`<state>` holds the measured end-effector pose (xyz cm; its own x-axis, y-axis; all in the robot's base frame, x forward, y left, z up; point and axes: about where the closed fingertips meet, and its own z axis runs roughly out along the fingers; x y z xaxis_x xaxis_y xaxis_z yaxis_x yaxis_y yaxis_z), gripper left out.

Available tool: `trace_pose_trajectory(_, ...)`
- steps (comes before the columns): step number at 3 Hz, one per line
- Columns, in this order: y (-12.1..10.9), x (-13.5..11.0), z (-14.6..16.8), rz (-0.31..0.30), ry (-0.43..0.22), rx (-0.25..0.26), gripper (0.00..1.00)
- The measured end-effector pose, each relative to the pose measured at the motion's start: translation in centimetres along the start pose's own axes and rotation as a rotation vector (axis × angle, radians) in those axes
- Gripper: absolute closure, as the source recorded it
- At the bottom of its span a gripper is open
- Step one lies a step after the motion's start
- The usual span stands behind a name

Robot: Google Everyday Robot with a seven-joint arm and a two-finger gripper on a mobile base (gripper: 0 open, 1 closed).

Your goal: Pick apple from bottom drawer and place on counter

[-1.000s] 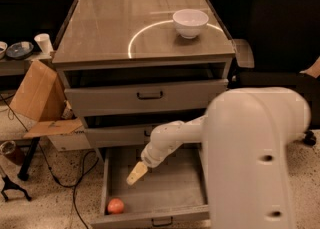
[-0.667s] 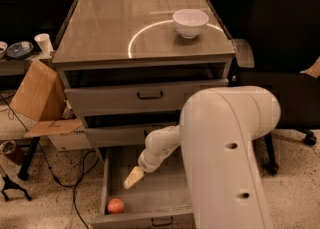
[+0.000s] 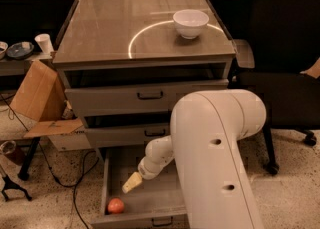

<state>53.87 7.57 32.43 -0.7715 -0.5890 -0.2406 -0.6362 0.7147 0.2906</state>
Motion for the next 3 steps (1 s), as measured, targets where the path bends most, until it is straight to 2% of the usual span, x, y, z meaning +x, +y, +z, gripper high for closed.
trace_pose_trajectory(1,0.1,0.1,2.9,0.000,0.006,-0.054,0.00)
trace_pose_trajectory(2,0.3,0.4,7.4,0.013,-0.009,-0.146,0.00)
trace_pose_trajectory(3,-0.4,2.1,11.5,0.051,-0.029,-0.226,0.00)
